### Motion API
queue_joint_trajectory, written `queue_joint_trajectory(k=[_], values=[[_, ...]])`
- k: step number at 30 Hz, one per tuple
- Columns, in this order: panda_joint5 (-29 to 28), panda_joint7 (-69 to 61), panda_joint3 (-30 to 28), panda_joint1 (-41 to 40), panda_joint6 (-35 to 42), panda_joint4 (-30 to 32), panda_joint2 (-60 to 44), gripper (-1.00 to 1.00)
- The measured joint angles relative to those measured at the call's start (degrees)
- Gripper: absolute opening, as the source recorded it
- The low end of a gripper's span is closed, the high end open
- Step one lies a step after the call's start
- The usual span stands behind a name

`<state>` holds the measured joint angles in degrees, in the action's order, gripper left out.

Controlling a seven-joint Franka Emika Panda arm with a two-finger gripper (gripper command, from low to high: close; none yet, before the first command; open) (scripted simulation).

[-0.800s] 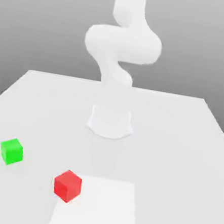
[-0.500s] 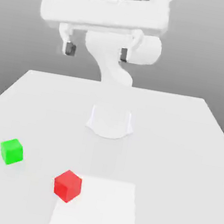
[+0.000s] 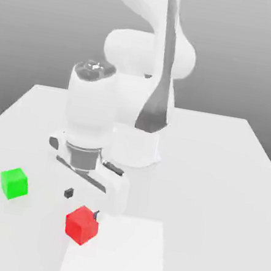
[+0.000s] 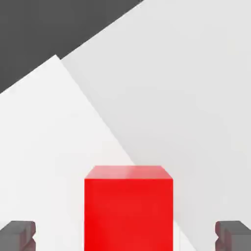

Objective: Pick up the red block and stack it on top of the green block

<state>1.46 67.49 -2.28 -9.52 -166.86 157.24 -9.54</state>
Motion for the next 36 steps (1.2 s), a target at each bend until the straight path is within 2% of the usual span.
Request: queue_joint_trajectory(k=[1, 2, 9, 15, 31, 36], values=[[0.34, -0.2, 0.23, -0.13, -1.77, -0.27, -2.08, 0.0], [0.65, -0.42, 0.62, -0.45, -3.4, -0.54, -4.0, -1.0], [0.5, -0.29, 0.8, -0.66, -3.8, -0.59, -4.41, -1.0], [-1.16, 0.9, 0.38, -0.65, 5.51, 1.0, 6.51, -1.0], [-5.08, -6.23, -12.43, -21.06, 13.89, 2.09, 16.11, -1.0], [-0.29, -10.39, -13.2, -21.61, 6.85, 1.82, 8.6, -1.0]])
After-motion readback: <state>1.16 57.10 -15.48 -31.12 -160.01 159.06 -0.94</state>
